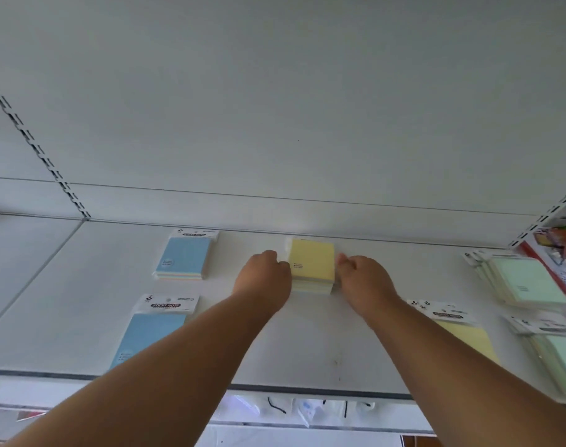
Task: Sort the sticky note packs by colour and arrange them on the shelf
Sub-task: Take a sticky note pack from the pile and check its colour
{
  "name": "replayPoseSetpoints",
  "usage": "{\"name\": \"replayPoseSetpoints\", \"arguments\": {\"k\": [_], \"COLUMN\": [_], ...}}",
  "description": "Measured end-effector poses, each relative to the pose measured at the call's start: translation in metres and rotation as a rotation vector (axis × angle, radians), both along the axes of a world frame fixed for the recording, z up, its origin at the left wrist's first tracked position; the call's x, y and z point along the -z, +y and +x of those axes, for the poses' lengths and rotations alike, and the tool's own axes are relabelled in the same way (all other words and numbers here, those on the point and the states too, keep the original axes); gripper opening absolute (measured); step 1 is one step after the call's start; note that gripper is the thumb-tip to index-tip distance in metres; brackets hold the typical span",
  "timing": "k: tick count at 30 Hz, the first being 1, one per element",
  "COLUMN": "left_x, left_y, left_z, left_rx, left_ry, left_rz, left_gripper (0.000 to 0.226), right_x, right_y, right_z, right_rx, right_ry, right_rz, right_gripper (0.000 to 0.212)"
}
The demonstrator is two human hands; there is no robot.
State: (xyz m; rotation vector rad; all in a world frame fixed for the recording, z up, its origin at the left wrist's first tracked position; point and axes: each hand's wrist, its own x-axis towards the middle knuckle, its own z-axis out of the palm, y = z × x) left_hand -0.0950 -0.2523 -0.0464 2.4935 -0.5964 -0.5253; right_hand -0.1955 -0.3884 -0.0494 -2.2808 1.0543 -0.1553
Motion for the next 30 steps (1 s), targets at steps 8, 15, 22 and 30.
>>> {"name": "replayPoseSetpoints", "arguments": {"k": [8,15,22,30], "left_x": [0.008,0.019,0.022,0.016], "left_y": [0.01,0.004,0.007,0.012], "left_z": [0.0,0.004,0.008,0.014], "left_rx": [0.338,0.327,0.367,0.296], "left_ry": [-0.274,-0.301,-0.349,-0.255], "left_rz": [0.244,0.168,0.19,0.093], "left_gripper": [0.034,0.025,0.027,0.037], "right_x": [0.022,0.028,0.024,0.018], "right_y": [-0.004,-0.01,-0.015,-0.021], "right_z": [-0.025,-0.019,-0.016,-0.021], "right_rx": [-0.431,-0.416,-0.459,-0.42], "right_ry": [0.028,0.018,0.015,-0.072], "right_rz": [-0.321,-0.386,-0.329,-0.302], "right_gripper": [0.03,0.028,0.029,0.028]}}
